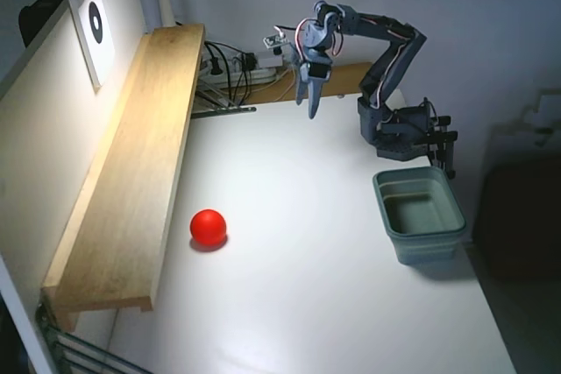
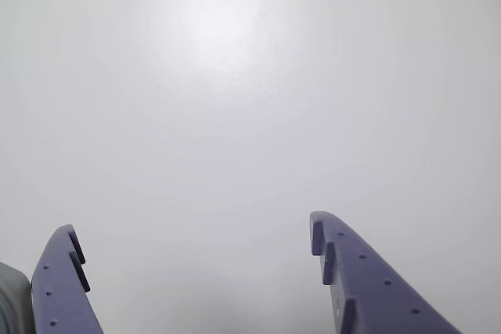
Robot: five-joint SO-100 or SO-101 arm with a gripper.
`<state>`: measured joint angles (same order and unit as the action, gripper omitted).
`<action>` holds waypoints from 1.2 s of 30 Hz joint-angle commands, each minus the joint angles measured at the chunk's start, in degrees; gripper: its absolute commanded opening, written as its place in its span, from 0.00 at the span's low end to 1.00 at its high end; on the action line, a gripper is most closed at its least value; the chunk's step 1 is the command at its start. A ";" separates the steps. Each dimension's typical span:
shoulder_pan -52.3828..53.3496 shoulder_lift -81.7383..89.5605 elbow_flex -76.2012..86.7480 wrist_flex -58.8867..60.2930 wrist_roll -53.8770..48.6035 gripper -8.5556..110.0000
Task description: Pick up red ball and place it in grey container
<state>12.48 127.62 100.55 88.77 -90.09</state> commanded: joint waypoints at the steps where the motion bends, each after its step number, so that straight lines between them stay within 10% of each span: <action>1: -2.92 1.87 0.10 0.07 0.09 0.39; 36: -4.53 11.32 33.57 -23.94 0.09 0.39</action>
<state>7.21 136.85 134.65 64.60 -90.09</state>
